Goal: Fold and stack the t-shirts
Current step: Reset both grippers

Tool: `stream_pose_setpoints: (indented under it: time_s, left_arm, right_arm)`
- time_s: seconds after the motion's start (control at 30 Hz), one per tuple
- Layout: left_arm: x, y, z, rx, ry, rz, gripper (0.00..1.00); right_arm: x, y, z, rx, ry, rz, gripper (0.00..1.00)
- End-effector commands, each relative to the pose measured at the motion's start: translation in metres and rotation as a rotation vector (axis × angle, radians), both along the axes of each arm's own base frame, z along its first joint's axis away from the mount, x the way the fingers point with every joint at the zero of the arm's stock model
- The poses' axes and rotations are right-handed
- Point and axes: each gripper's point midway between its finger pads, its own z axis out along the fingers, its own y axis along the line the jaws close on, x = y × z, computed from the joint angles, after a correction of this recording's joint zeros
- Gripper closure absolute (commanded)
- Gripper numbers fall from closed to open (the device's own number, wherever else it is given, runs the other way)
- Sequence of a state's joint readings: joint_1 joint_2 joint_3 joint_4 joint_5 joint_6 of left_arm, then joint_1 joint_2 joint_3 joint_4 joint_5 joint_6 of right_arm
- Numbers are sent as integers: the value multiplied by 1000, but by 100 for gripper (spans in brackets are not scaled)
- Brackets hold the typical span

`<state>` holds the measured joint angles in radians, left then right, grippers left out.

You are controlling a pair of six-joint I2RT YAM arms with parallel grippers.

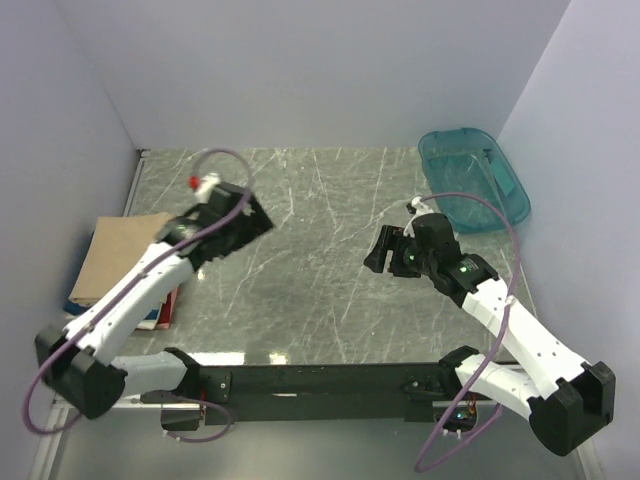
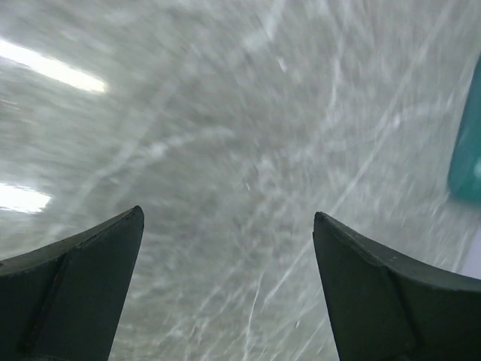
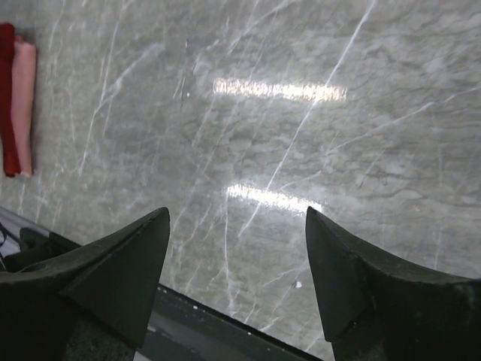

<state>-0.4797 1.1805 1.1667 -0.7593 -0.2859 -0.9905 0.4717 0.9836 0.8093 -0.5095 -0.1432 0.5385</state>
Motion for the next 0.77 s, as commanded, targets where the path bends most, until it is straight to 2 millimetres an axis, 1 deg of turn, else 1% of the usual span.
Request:
stream_pose_setpoints:
  time_s: [0.0,0.03,0.07,0.13,0.17,0.27,0.33,0.5,0.67,0.73]
  left_arm:
    - [0,-45,-10,41,-34,-49,1]
    - [-3,-55,-18,54,-25,-79,1]
    - [-9,-72,-26,69,-13,-129,1]
    - [-13,-86,-33,75,-19,-171,1]
    - [-20,-97,-35,79,-23,-217,1]
    - [-27,-112,-43,66,-18,-273,1]
    - [-28,-114,-47,60,-13,-281,0]
    - [-30,-116,-49,54,-10,-295,1]
    - [-31,-114,-48,62,-11,-298,1]
    - [-32,-114,-46,60,-13,-306,0]
  right_arm:
    - [17,-5,38,24,-142,-64,20]
    - [18,-8,41,23,-156,-76,19]
    - [18,-8,40,24,-159,-81,17]
    - [17,-12,41,21,-170,-95,16]
    - [17,-13,40,17,-171,-101,16]
    - [15,-18,38,8,-179,-116,14]
    - [15,-22,39,3,-192,-132,14]
    - [14,-25,40,2,-213,-139,12]
    - [15,-28,40,-7,-228,-154,11]
    - [17,-29,46,4,-248,-162,10]
